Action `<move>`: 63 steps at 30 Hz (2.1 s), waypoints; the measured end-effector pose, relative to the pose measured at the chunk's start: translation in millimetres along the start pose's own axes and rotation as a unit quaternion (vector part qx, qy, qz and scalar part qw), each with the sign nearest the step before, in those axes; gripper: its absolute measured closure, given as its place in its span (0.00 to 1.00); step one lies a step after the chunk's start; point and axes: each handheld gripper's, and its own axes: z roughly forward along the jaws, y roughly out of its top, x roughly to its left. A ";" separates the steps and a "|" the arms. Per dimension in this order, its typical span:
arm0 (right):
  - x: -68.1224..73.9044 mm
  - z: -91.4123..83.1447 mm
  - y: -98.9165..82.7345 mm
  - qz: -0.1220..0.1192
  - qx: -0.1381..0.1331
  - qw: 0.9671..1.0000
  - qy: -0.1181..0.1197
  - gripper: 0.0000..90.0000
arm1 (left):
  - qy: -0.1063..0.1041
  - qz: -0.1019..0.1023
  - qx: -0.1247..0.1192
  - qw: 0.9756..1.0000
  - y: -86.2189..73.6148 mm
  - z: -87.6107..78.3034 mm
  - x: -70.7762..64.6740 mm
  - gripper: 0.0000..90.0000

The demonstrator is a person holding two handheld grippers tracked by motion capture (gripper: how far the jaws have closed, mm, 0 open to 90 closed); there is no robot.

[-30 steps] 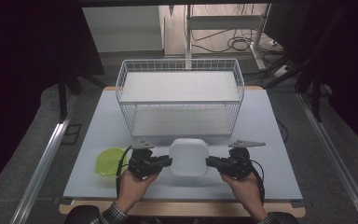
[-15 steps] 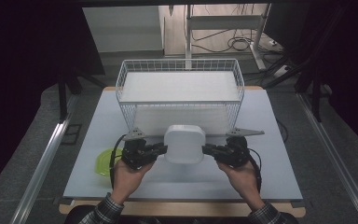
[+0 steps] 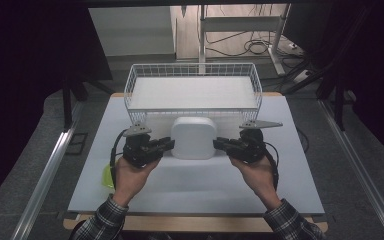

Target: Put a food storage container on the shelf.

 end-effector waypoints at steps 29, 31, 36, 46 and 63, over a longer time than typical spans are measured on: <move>-10.7 -1.5 86.0 -0.025 -0.041 0.999 -0.020 0.88 | 0.023 0.021 -0.047 0.998 78.7 -4.9 16.6 0.87; -12.2 -0.8 91.5 -0.025 -0.042 0.999 -0.022 0.88 | 0.018 0.016 -0.049 0.999 82.6 -3.7 19.9 0.87; -14.0 -0.7 102.4 -0.026 -0.046 0.998 -0.028 0.87 | 0.018 0.015 -0.054 0.998 92.2 -1.7 23.9 0.87; -17.4 1.4 119.6 -0.022 -0.050 0.998 -0.037 0.87 | 0.017 0.003 -0.056 0.998 107.1 3.0 31.9 0.87; -25.3 11.2 129.5 -0.004 -0.037 0.999 -0.032 0.87 | 0.025 -0.008 -0.043 0.999 108.0 18.4 45.3 0.82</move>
